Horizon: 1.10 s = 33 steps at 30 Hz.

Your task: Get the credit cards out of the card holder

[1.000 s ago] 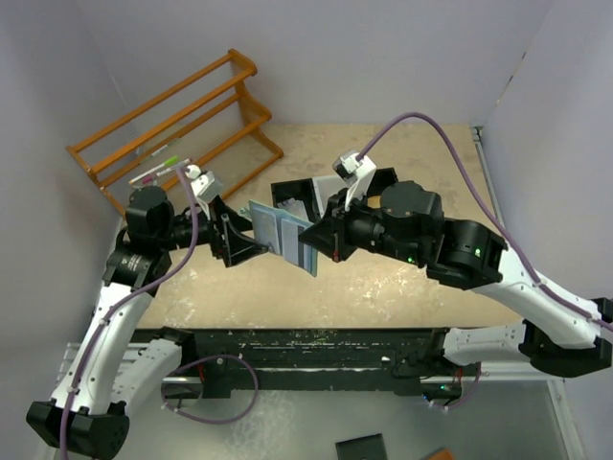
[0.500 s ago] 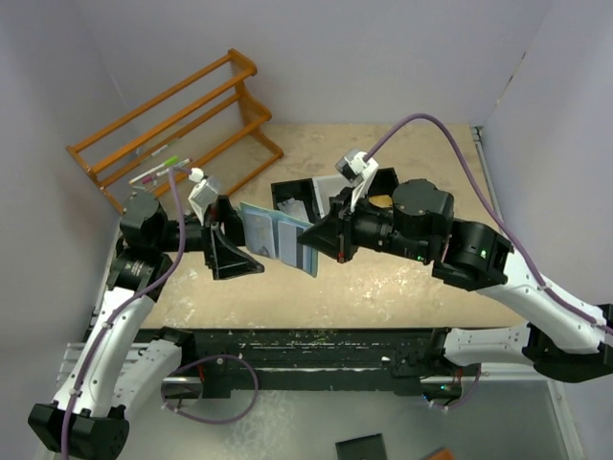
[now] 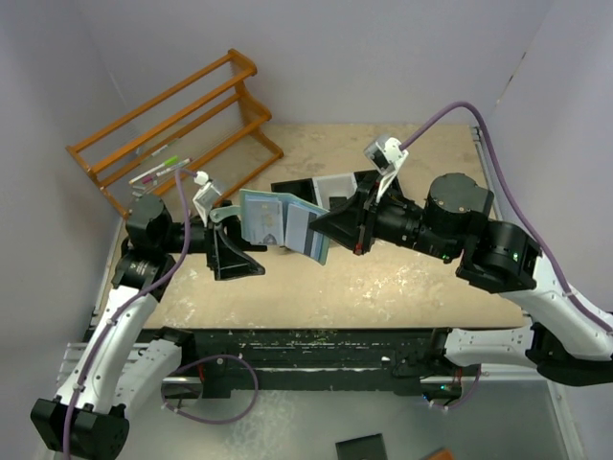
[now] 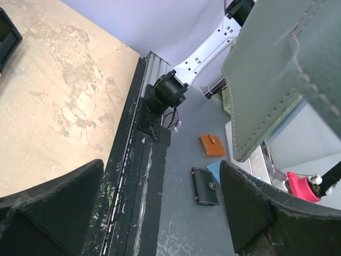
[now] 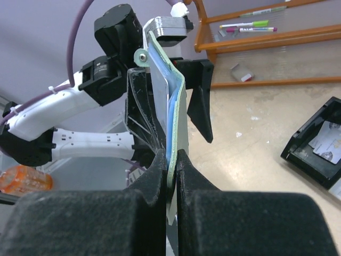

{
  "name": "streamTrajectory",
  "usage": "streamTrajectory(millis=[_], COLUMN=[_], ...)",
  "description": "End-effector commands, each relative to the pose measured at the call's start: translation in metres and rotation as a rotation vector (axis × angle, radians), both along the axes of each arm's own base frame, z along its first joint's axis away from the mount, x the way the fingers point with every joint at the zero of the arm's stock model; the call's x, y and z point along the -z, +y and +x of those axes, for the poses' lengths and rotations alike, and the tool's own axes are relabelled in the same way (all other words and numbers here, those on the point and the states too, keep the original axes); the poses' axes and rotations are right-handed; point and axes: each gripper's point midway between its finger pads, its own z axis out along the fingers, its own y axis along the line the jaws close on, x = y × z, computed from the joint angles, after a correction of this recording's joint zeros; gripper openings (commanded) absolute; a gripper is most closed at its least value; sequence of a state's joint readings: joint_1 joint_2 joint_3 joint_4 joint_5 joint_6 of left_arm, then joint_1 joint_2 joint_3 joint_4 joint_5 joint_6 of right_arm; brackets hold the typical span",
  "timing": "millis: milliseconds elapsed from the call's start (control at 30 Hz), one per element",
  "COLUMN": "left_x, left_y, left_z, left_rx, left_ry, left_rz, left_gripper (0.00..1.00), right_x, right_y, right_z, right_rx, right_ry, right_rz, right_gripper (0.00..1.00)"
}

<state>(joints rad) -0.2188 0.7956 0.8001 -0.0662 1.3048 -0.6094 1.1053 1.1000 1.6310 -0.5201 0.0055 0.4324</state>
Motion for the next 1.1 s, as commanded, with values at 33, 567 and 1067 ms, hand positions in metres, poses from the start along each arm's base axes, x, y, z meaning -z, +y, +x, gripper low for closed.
streamTrajectory(millis=[33, 567, 1067], left_x=[-0.023, -0.084, -0.090], left_y=[-0.001, 0.001, 0.002], left_z=[-0.004, 0.008, 0.010], left_rx=[0.008, -0.149, -0.138], left_ry=[-0.027, -0.122, -0.191], left_rz=[-0.059, -0.160, -0.145], left_gripper=[0.91, 0.83, 0.43], right_x=[-0.033, -0.015, 0.028], right_y=[-0.006, 0.009, 0.015], right_z=[-0.002, 0.001, 0.006], right_rx=[0.002, -0.012, -0.075], right_ry=[-0.062, 0.009, 0.124], right_rz=[0.088, 0.058, 0.077], right_gripper=[0.00, 0.00, 0.00])
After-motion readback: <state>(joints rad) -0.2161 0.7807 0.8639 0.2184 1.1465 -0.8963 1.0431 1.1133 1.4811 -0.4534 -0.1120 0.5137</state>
